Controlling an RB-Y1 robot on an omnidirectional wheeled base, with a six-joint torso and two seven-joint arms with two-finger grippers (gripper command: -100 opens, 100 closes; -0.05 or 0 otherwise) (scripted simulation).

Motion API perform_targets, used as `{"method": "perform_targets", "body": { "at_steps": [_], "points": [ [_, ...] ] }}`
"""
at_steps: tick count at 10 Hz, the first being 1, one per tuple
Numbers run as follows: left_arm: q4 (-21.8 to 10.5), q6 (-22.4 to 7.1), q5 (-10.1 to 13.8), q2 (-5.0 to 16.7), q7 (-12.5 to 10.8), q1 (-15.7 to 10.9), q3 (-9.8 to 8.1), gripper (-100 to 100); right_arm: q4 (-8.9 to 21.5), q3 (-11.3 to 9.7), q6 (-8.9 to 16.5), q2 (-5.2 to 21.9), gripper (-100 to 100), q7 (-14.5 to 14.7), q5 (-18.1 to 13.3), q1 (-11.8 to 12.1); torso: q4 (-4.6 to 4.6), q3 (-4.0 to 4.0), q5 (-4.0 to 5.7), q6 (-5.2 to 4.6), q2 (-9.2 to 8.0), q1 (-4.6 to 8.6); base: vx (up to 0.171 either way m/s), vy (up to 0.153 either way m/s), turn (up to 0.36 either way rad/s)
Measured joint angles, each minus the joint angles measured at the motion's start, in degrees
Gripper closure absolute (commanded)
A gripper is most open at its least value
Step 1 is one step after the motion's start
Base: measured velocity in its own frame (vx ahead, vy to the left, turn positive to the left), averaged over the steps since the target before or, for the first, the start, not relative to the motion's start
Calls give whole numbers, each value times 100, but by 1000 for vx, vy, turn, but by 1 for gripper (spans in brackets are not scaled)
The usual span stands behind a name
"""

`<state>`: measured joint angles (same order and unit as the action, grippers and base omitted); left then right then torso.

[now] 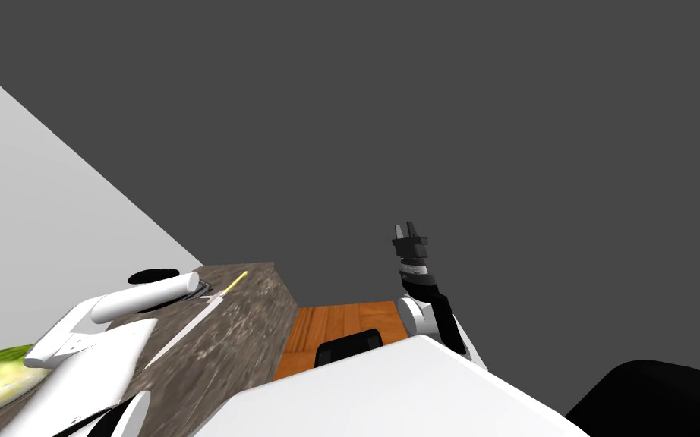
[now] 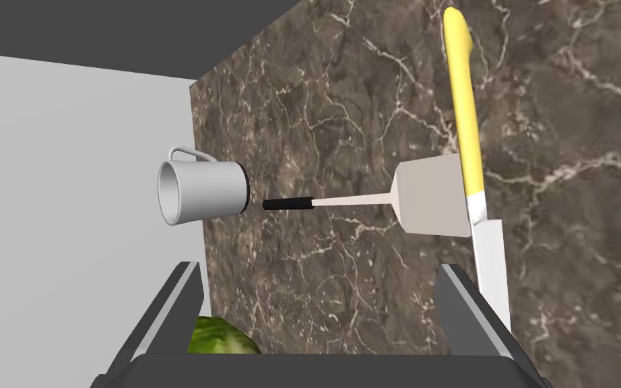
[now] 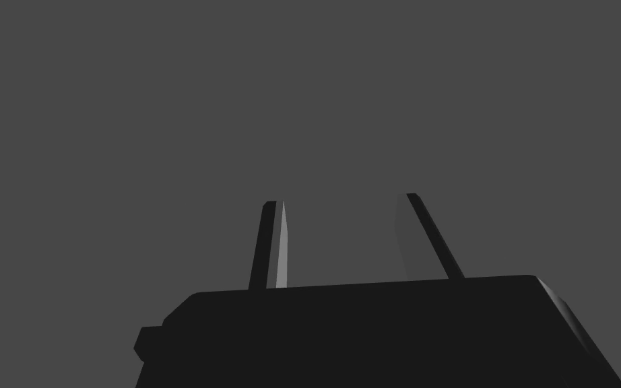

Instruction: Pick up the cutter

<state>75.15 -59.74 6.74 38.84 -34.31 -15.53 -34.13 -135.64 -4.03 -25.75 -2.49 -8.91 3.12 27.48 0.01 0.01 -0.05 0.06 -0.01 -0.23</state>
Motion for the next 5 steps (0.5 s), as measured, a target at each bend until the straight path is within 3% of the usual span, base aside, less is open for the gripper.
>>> {"method": "perform_targets", "body": {
  "at_steps": [5],
  "points": [
    [-742,-723,123,227,-213,-302,-262,-100,0,0,0,0,0,0,0,0,-1,-1,-2,2,2,-4,-3,46,-95]
  ]
}}
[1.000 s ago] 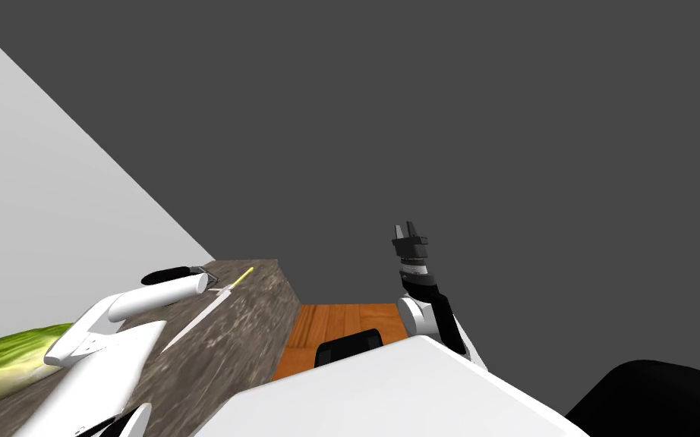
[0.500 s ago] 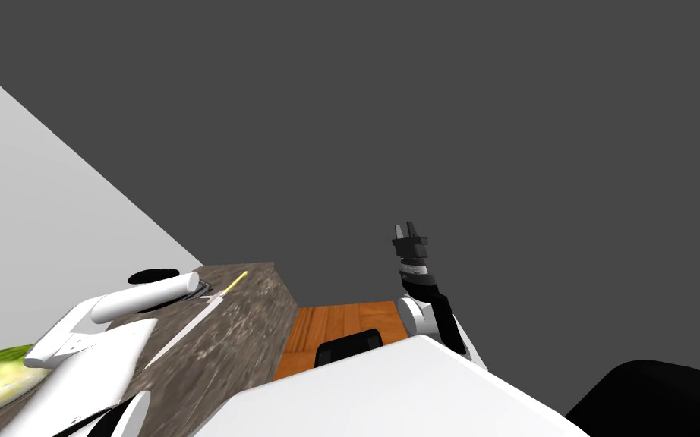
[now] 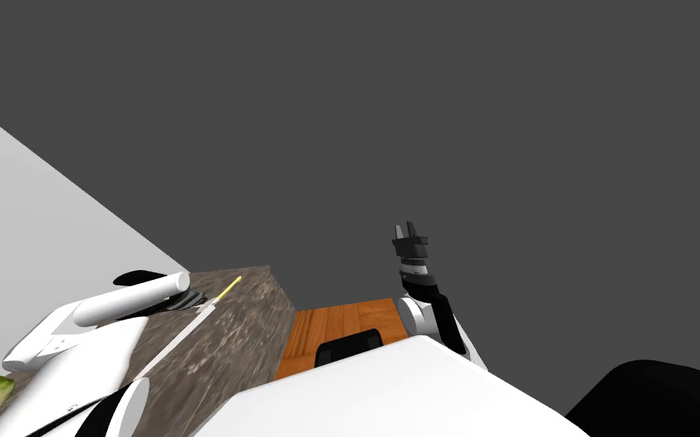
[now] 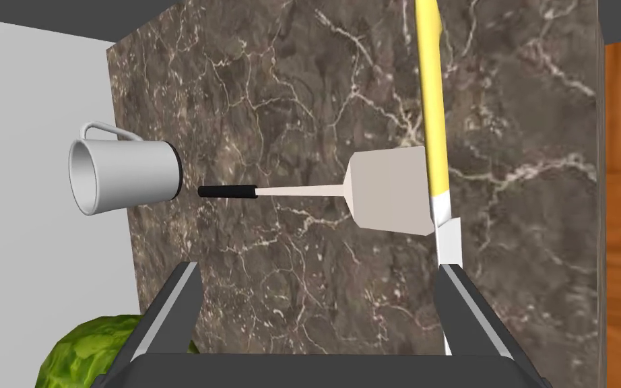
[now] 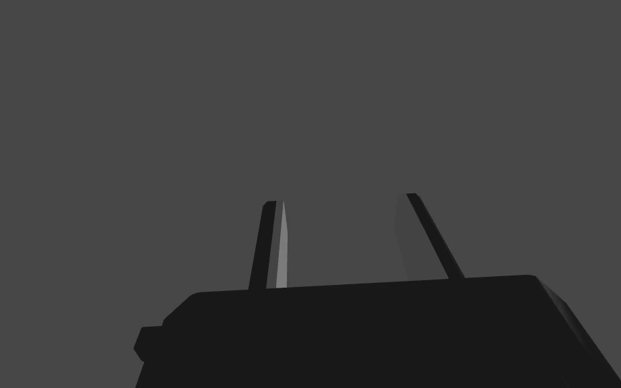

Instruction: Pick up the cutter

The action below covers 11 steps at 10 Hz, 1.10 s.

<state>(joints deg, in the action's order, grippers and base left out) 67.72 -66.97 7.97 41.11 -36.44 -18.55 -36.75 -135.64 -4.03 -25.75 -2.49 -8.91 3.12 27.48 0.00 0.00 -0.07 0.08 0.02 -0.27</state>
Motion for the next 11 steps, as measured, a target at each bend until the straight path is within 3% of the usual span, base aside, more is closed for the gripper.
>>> {"method": "perform_targets", "body": {
  "at_steps": [11],
  "points": [
    [-1318,-1592,302,379,-396,-431,-593,-100,0,0,0,0,0,0,0,0,0,0,-2,3,0,-5,-3,56,-83]
  ]
}}
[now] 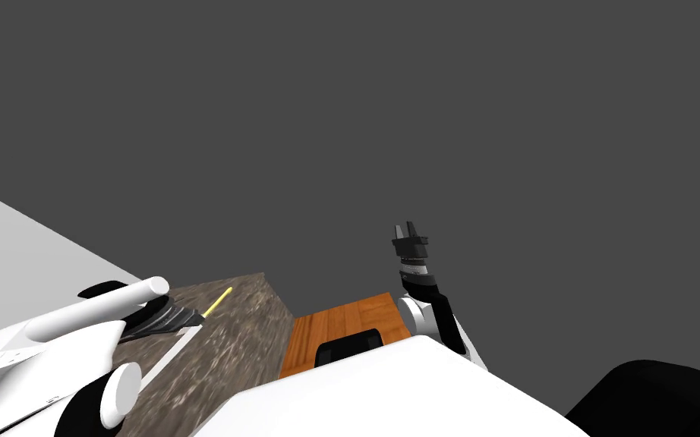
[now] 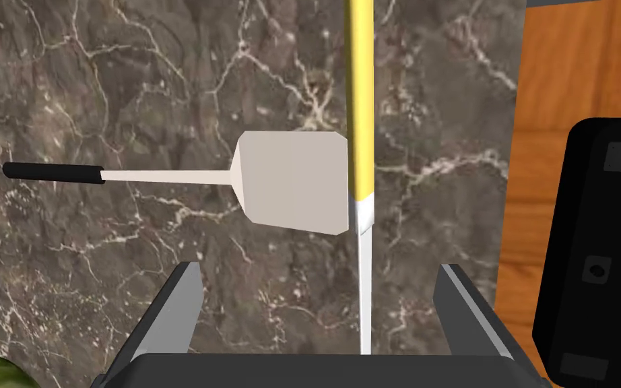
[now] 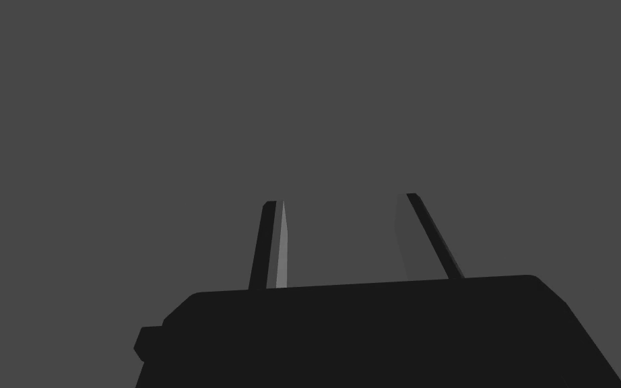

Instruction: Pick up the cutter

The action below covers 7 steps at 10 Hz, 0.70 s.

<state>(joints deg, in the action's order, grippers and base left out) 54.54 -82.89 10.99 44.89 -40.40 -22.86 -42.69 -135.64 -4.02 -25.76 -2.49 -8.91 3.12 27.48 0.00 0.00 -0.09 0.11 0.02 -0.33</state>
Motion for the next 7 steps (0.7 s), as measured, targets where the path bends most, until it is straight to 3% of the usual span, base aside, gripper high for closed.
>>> {"method": "perform_targets", "body": {
  "at_steps": [2,4,7],
  "points": [
    [-296,-267,46,95,-47,-105,-82,-100,0,0,0,0,0,0,0,0,0,1,0,1,-1,-3,-3,63,-62],
    [-386,-543,83,91,-121,-120,-164,-100,0,0,0,0,0,0,0,0,0,0,0,1,0,1,1,64,-83],
    [-883,-981,152,203,-241,-294,-296,-100,0,0,0,0,0,0,0,0,0,1,-3,3,-2,-9,-9,79,-58]
  ]
}}
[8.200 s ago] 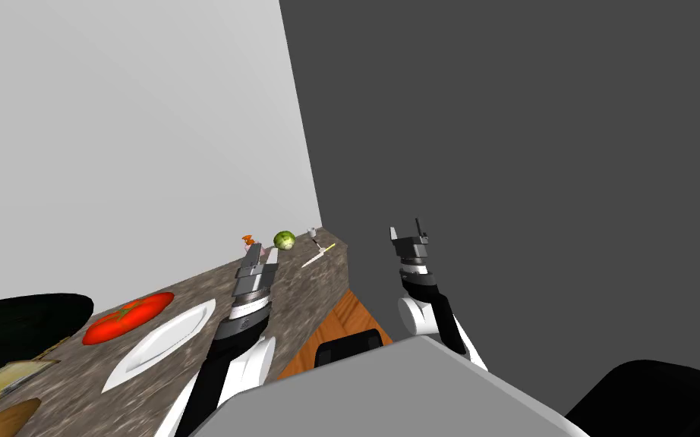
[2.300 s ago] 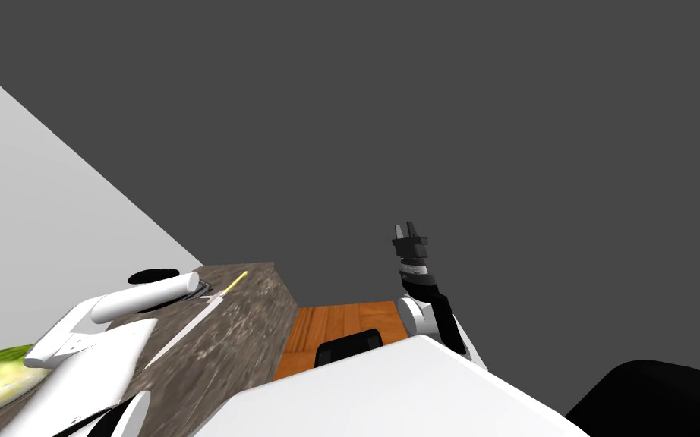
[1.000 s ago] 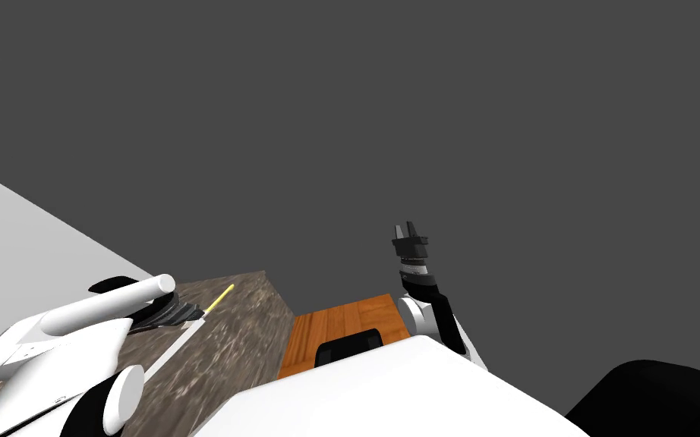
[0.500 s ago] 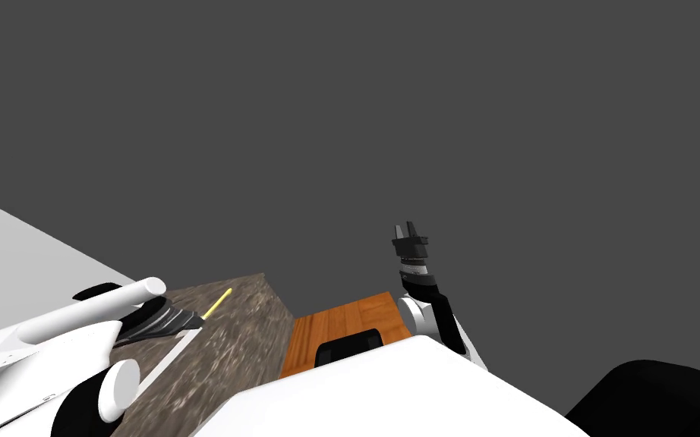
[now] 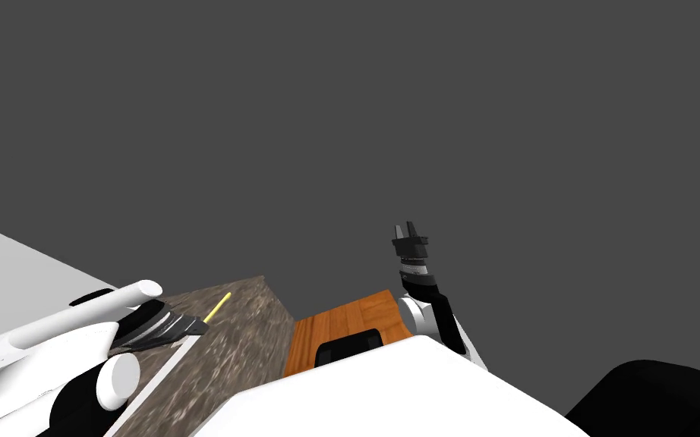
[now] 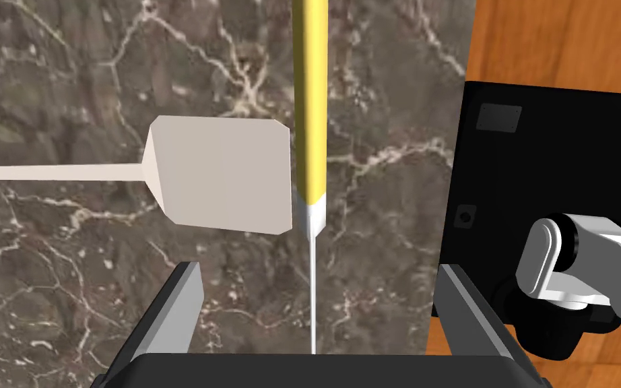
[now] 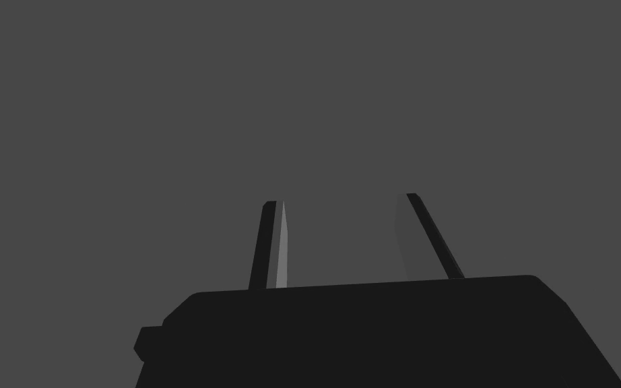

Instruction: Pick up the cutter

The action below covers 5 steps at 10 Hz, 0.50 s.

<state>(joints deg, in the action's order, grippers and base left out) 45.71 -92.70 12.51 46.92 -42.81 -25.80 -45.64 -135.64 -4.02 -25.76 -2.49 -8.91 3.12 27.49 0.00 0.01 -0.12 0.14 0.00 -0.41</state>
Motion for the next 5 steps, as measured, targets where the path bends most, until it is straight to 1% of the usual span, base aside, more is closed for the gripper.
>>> {"method": "perform_targets", "body": {
  "at_steps": [1,2,3,4,5],
  "points": [
    [-120,-82,27,41,0,-16,-43,-100,0,0,0,0,0,0,0,0,0,1,1,0,-1,5,-3,28,-7],
    [-131,-100,30,45,0,-17,-48,0,0,0,0,0,0,0,0,0,0,-1,4,0,2,19,-1,6,1],
    [-130,-98,29,45,0,-16,-48,-100,0,-1,0,-1,0,0,0,0,0,-1,6,0,3,28,16,5,35],
    [-196,-12,28,8,11,-11,-30,-100,0,-1,0,-1,0,0,0,0,-2,-4,6,0,8,30,30,4,50],
    [-176,79,28,-82,6,31,-14,-100,0,-1,0,-1,0,0,0,1,-3,-7,6,0,13,31,27,2,23]
  ]
}}
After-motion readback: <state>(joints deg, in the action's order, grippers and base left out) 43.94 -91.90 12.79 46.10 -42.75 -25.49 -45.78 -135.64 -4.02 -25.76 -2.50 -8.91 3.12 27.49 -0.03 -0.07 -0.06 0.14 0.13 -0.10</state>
